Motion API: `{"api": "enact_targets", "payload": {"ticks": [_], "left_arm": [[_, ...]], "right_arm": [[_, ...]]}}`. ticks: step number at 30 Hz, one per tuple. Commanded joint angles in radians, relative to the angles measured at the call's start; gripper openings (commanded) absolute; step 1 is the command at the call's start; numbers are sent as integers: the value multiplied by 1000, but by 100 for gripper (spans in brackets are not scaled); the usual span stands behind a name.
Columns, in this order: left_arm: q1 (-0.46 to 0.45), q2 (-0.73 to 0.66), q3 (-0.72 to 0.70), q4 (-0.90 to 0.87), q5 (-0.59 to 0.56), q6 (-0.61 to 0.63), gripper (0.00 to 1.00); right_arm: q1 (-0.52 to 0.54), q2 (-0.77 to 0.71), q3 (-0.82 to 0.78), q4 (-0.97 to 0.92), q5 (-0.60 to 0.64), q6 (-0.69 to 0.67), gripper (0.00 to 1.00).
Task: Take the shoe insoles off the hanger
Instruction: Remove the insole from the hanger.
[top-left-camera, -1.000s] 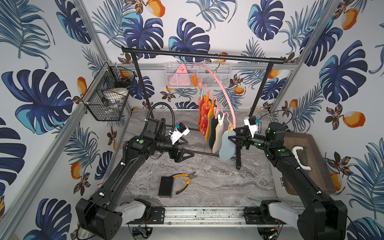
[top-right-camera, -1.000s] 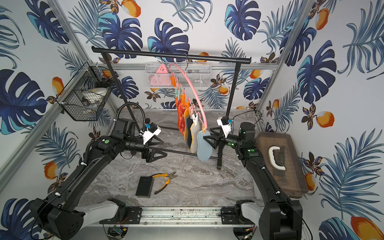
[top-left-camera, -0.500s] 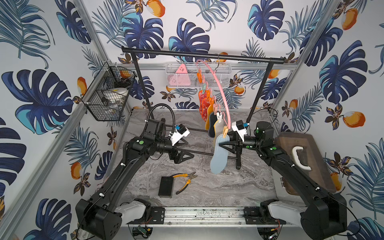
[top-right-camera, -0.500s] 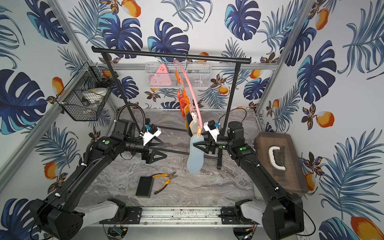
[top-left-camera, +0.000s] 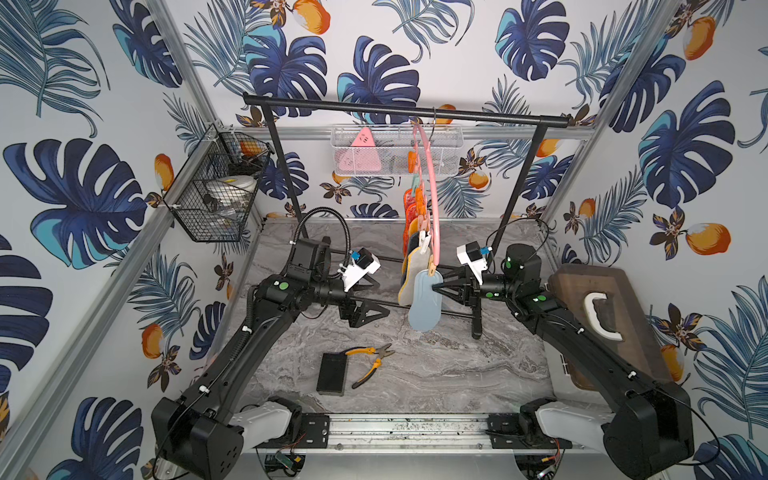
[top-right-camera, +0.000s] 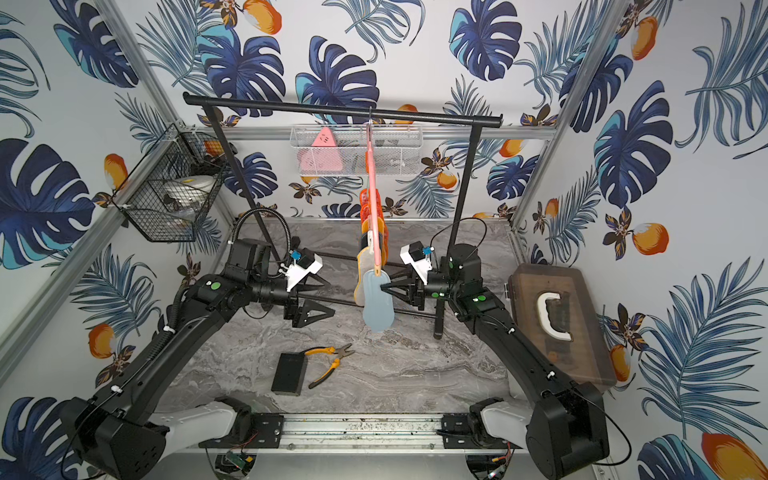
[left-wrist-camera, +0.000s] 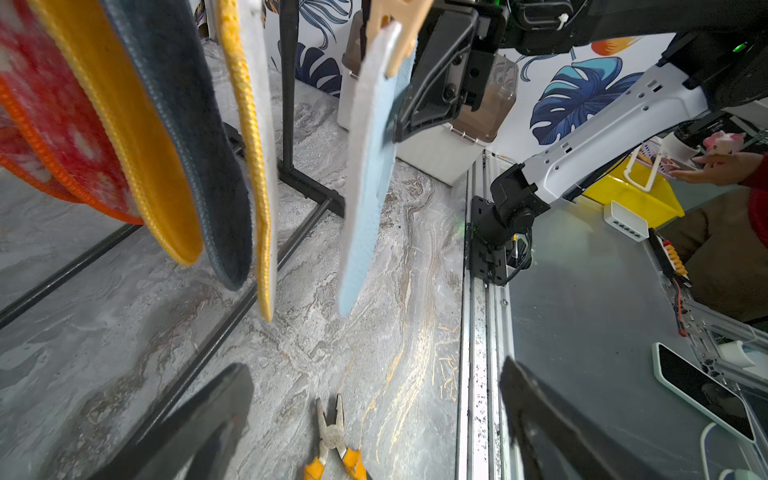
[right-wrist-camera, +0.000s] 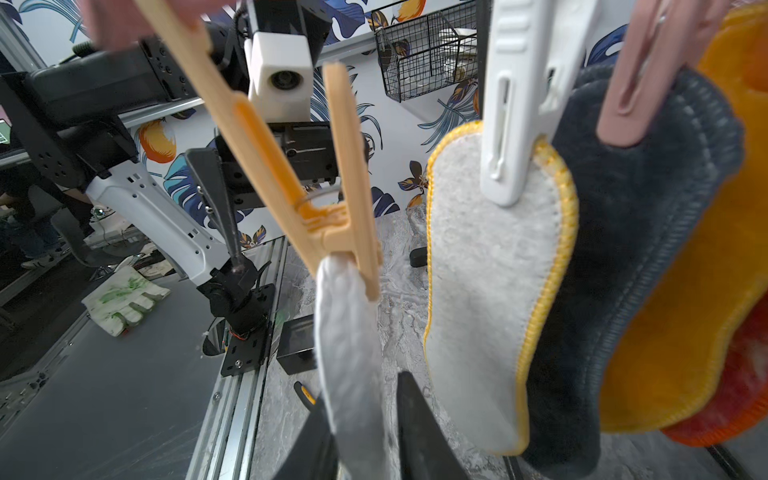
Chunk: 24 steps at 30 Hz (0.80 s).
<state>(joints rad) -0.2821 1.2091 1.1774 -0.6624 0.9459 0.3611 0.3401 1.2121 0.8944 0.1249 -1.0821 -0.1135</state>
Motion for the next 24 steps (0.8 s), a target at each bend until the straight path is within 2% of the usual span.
{"api": "enact_targets", "payload": {"ticks": [1, 6, 11, 15, 20, 22, 24], "left_arm": [[-6, 19, 14, 93, 58, -41, 99], [-29, 31, -3, 164, 100, -67, 99], [-53, 43, -12, 222, 84, -106, 99], [-67, 63, -28, 288, 82, -125, 99], [-72, 91, -35, 325, 70, -91, 98], [-71, 102, -40, 348, 75, -101, 94], [-73, 111, -42, 362, 100, -116, 84]], "right_arm": [[15, -12, 2, 68, 3, 40, 23], [31, -23, -14, 134, 16, 95, 20], [51, -17, -11, 137, 29, 107, 14], [66, -10, -15, 149, 35, 113, 13], [74, 1, -18, 153, 54, 118, 15], [77, 6, -20, 164, 56, 126, 15], [81, 10, -19, 174, 58, 136, 16]]}}
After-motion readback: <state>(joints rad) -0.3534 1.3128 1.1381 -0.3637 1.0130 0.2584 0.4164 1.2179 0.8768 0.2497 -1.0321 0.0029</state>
